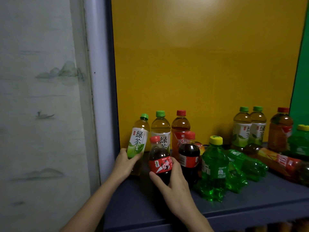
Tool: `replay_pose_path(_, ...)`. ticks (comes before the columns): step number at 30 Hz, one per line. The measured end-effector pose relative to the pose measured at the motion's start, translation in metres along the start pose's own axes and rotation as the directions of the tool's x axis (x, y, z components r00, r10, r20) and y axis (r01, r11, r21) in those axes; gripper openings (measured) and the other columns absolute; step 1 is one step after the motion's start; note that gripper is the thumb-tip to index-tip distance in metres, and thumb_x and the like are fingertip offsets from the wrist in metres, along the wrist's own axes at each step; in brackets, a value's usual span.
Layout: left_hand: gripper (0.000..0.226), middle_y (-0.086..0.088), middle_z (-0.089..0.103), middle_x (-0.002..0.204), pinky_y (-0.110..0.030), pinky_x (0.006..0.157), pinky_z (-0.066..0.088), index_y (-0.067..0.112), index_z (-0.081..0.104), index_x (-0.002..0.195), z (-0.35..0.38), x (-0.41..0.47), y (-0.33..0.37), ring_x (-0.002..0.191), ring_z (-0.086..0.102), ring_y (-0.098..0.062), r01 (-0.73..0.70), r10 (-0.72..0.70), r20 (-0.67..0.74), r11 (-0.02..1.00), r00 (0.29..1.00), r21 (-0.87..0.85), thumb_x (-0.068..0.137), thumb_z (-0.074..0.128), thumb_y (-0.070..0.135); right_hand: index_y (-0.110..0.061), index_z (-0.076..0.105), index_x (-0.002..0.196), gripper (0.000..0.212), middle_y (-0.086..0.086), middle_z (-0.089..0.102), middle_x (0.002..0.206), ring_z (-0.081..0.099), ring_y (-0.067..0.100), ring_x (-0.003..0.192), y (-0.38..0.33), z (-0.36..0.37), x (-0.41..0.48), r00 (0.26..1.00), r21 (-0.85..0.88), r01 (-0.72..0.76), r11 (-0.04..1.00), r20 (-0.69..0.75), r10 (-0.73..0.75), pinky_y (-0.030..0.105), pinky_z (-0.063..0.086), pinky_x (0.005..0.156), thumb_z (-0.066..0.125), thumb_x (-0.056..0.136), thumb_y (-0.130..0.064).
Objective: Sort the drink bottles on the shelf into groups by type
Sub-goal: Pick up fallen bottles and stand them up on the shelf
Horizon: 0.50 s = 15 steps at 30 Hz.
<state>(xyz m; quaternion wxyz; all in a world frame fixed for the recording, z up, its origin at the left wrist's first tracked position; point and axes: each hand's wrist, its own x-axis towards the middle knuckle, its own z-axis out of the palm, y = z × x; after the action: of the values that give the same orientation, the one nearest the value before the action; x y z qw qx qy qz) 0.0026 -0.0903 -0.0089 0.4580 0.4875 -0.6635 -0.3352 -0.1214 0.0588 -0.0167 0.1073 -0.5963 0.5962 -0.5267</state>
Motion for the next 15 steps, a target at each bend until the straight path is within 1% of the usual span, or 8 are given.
replay_pose_path(1,0.053,-0.011,0.054,0.121,-0.04,0.094,0.046,0.007,0.041,0.117,0.0,-0.004,-0.001,0.109,0.054,-0.024,-0.018,0.02,0.032,0.998,0.999,-0.053,0.081,0.067,0.035,-0.027,0.022,0.137,0.071,-0.011,0.039,0.132,0.039,0.002,0.12,0.001,0.003,-0.001,1.0,0.049,0.001,0.999,0.002,-0.001,0.017,0.031,0.099,0.061,0.081,-0.047)
replay_pose_path(3,0.051,-0.009,0.049,0.125,-0.036,0.097,0.043,0.009,0.034,0.117,0.0,-0.012,-0.001,0.115,0.05,-0.021,-0.047,0.057,0.073,0.991,0.996,-0.125,0.083,0.065,0.031,-0.026,0.018,0.139,0.076,-0.01,0.036,0.137,0.038,0.002,0.125,0.003,0.007,-0.002,0.999,0.138,-0.012,0.99,0.032,0.008,0.023,0.033,0.107,0.064,0.081,-0.042)
replay_pose_path(5,0.047,-0.006,0.048,0.125,-0.032,0.096,0.042,0.012,0.029,0.116,-0.002,-0.021,0.001,0.117,0.048,-0.02,-0.053,0.074,0.109,0.982,0.991,-0.179,0.085,0.062,0.027,-0.026,0.014,0.14,0.08,-0.009,0.035,0.14,0.037,0.002,0.127,0.004,0.009,-0.004,0.997,0.204,-0.034,0.978,0.075,0.019,0.028,0.034,0.109,0.066,0.081,-0.038)
replay_pose_path(8,0.047,-0.001,0.047,0.123,-0.031,0.096,0.042,0.013,0.024,0.119,-0.006,-0.028,0.001,0.116,0.048,-0.017,-0.032,0.084,0.187,0.964,0.979,-0.262,0.087,0.059,0.019,-0.024,0.014,0.14,0.08,-0.006,0.034,0.14,0.036,0.003,0.129,0.005,0.01,-0.003,0.996,0.213,-0.026,0.977,0.085,0.008,0.026,0.033,0.11,0.068,0.081,-0.033)
replay_pose_path(11,0.065,-0.001,0.043,0.133,-0.038,0.105,0.039,0.011,0.015,0.132,-0.008,-0.029,-0.004,0.124,0.044,-0.017,-0.032,0.097,0.244,0.966,0.965,-0.257,0.086,0.06,0.021,-0.021,0.013,0.141,0.083,-0.006,0.033,0.142,0.034,0.003,0.13,0.006,0.011,-0.002,0.996,0.206,-0.024,0.978,0.093,0.005,0.027,0.031,0.112,0.068,0.081,-0.031)
replay_pose_path(12,0.066,-0.001,0.042,0.134,-0.038,0.106,0.039,0.013,0.015,0.132,-0.008,-0.029,-0.005,0.125,0.043,-0.017,-0.04,0.101,0.255,0.971,0.962,-0.236,0.085,0.061,0.023,-0.021,0.012,0.142,0.083,-0.006,0.033,0.142,0.034,0.004,0.131,0.005,0.011,-0.002,0.995,0.205,-0.026,0.978,0.099,0.006,0.027,0.03,0.112,0.068,0.081,-0.031)
replay_pose_path(13,0.062,0.0,0.042,0.132,-0.035,0.104,0.04,0.014,0.017,0.128,-0.008,-0.029,-0.005,0.123,0.043,-0.015,-0.05,0.106,0.255,0.975,0.961,-0.217,0.085,0.061,0.023,-0.021,0.012,0.143,0.083,-0.006,0.033,0.143,0.034,0.004,0.131,0.005,0.011,-0.002,0.995,0.203,-0.026,0.979,0.1,0.005,0.028,0.03,0.112,0.067,0.082,-0.031)
replay_pose_path(15,0.054,0.002,0.043,0.126,-0.028,0.094,0.042,0.018,0.019,0.119,-0.005,-0.03,-0.003,0.116,0.045,-0.012,-0.061,0.113,0.241,0.976,0.964,-0.211,0.085,0.061,0.02,-0.021,0.013,0.143,0.082,-0.006,0.033,0.142,0.034,0.004,0.131,0.004,0.012,-0.002,0.996,0.191,-0.024,0.981,0.089,0.007,0.028,0.03,0.112,0.067,0.082,-0.031)
